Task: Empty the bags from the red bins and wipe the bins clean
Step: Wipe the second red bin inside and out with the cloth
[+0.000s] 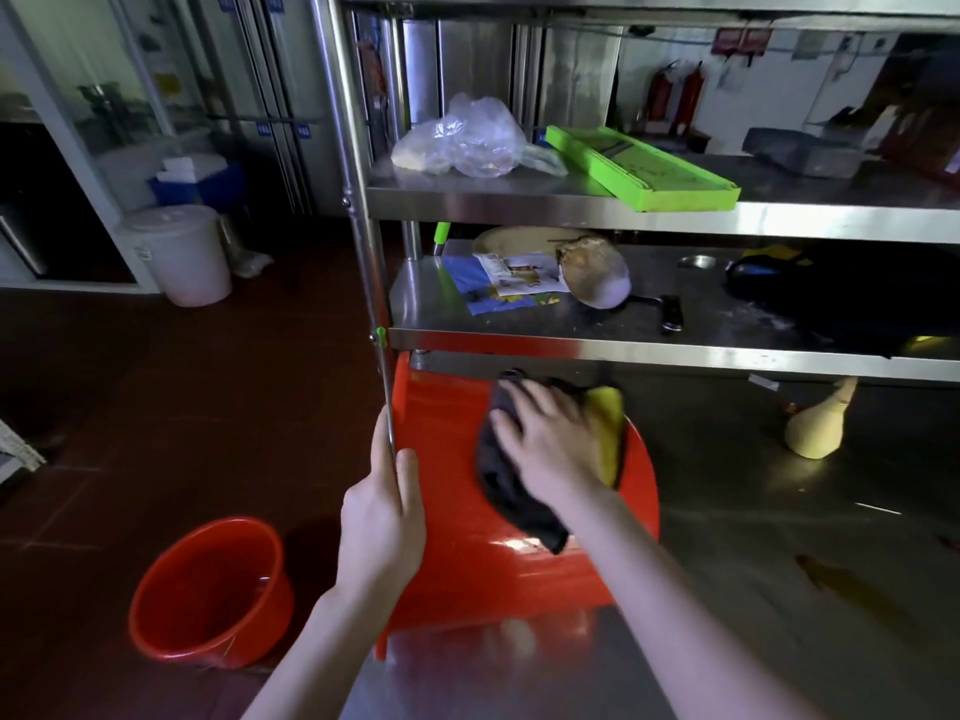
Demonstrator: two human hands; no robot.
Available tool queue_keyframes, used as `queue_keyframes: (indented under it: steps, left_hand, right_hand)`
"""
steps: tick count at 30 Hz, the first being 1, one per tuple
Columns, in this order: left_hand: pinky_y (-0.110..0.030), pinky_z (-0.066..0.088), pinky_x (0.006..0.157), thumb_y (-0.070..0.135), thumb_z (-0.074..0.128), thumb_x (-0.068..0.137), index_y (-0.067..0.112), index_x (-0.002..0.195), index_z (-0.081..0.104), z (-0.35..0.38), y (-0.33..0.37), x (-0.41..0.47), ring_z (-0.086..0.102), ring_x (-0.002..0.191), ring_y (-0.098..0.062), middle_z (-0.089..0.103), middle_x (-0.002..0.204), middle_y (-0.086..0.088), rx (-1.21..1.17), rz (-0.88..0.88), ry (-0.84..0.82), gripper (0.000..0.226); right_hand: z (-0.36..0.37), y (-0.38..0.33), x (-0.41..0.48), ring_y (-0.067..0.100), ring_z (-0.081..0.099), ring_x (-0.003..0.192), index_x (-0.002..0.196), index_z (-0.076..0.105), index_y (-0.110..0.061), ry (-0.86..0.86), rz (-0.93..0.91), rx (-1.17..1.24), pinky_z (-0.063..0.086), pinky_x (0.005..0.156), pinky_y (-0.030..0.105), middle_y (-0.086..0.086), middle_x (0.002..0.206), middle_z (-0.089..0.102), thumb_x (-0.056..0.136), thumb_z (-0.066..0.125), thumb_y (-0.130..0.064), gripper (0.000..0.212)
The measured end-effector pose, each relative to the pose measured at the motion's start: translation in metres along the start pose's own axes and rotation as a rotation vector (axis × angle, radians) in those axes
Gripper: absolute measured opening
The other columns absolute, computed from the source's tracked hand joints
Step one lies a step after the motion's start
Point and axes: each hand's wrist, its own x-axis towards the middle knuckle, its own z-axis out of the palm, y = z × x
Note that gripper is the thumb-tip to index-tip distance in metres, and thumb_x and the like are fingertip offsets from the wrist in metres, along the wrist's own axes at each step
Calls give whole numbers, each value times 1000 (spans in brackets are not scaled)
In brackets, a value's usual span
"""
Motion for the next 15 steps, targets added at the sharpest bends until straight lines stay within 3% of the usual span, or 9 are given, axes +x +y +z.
queue_keyframes:
  steps: [3,6,11,15]
  left_hand:
    - [-29,46,47,44,28,100,50,147,21,-4,-5,-3,62,52,-9,63,59,2,7,30,16,48]
    - [-21,41,39,44,30,101,53,146,21,-7,-9,-10,60,45,-12,66,60,4,-25,35,29,46]
    - [-29,45,40,46,26,99,66,140,16,-6,-7,-24,53,39,-13,61,56,6,-18,79,51,46]
    - [-18,38,39,42,25,100,63,142,16,-6,-8,-41,49,37,-12,59,57,11,-37,119,47,49]
  right_hand:
    - [6,-66,-8,26,34,139,145,40,-35,-14,-264,34,28,112,47,-11,153,36,94,23,-56,57]
    - [4,-65,-16,23,36,139,144,42,-34,22,-319,57,29,112,46,-9,152,39,95,26,-56,56]
    - [-4,24,-23,20,48,129,138,52,-33,78,-23,19,34,107,37,-8,142,52,94,27,-60,57]
    - [-13,89,-11,24,41,132,141,43,-33,-145,242,127,35,105,38,-7,148,42,97,28,-59,53]
